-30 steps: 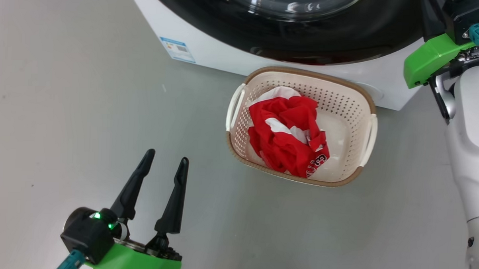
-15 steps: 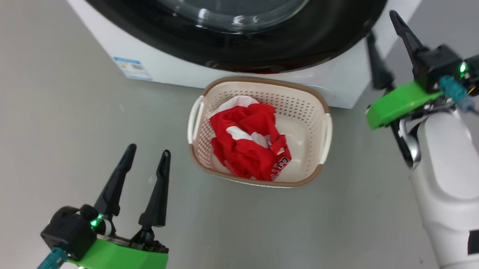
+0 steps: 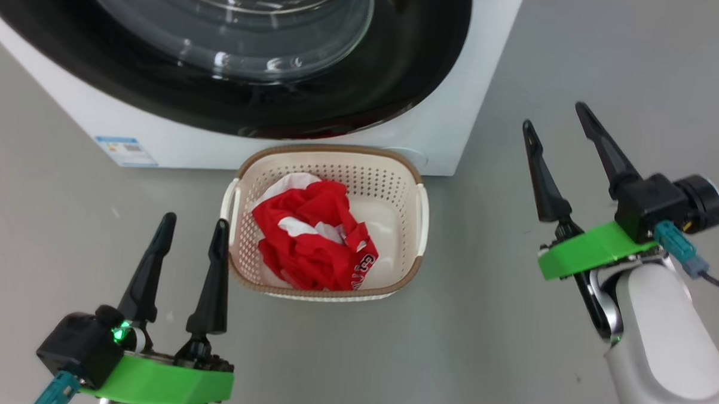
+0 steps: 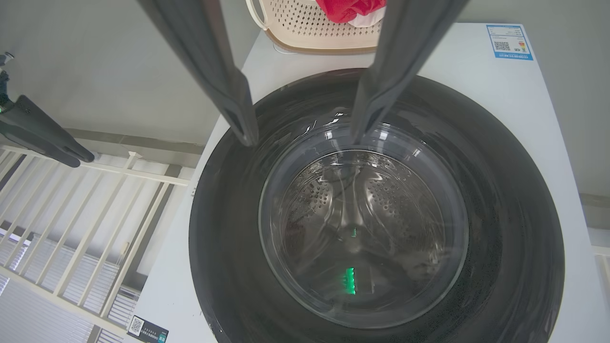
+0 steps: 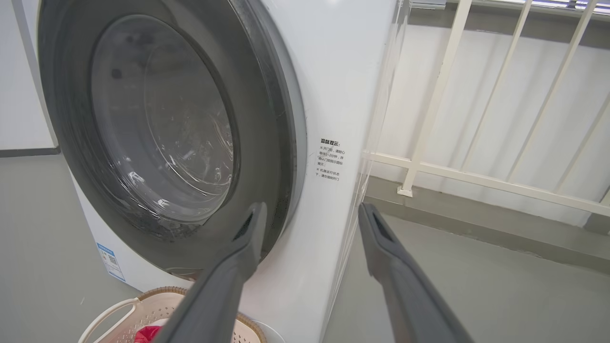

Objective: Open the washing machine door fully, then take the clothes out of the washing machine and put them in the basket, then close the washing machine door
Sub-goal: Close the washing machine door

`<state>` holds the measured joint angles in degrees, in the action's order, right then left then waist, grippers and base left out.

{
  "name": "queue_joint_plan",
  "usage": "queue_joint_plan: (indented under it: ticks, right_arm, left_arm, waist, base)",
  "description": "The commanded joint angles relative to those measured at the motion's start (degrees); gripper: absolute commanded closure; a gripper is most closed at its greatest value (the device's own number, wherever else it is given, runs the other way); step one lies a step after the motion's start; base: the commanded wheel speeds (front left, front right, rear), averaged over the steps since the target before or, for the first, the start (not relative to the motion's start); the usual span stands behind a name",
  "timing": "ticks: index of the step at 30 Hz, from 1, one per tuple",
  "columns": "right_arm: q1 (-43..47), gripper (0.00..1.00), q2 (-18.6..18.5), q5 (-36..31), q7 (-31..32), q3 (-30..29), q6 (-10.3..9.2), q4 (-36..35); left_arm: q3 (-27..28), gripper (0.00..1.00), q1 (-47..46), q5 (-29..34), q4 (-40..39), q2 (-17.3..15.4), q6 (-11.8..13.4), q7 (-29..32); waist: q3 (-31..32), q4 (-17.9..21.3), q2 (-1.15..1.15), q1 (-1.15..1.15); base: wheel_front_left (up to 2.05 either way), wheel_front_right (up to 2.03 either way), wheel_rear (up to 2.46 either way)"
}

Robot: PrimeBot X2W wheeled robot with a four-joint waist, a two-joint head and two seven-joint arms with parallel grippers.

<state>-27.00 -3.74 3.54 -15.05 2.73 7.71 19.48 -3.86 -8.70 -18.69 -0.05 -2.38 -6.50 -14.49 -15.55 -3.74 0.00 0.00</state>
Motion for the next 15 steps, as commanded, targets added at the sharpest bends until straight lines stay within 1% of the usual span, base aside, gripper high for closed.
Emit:
queue_joint_plan:
  ticks: [1, 6, 12, 15]
  right_arm:
    - [0.83, 0.00, 0.67, 0.40, 0.05, 0.78, -0.22, -1.92]
    - [6.00, 0.00, 0.69, 0.52, 0.05, -0.74, -0.22, -5.48]
    - [12.40, 0.00, -0.64, 0.59, 0.05, -3.35, -0.22, -9.93]
    - [15.41, 0.00, -0.70, 0.67, 0.05, -4.84, -0.22, -12.07]
  left_arm:
    - [2.12, 0.00, -0.38, 0.44, -1.23, -0.52, 0.29, -0.51]
    - [2.82, 0.00, 0.72, 1.43, 0.17, -0.51, 0.19, -0.51]
    - [3.94, 0.00, 3.07, 2.07, 1.83, -0.51, -0.10, -0.51]
    - [4.30, 0.00, 4.41, 2.22, 2.26, -0.51, -0.28, -0.51]
  waist:
    - [1.95, 1.97, 0.00, 0.00]
    - [4.63, 3.52, 0.00, 0.00]
    - [8.30, 4.76, 0.00, 0.00]
    - [9.96, 5.20, 0.00, 0.00]
  base:
    - [0.00, 0.00, 0.00]
    - [0.00, 0.00, 0.00]
    - [0.00, 0.00, 0.00]
    - [0.00, 0.00, 0.00]
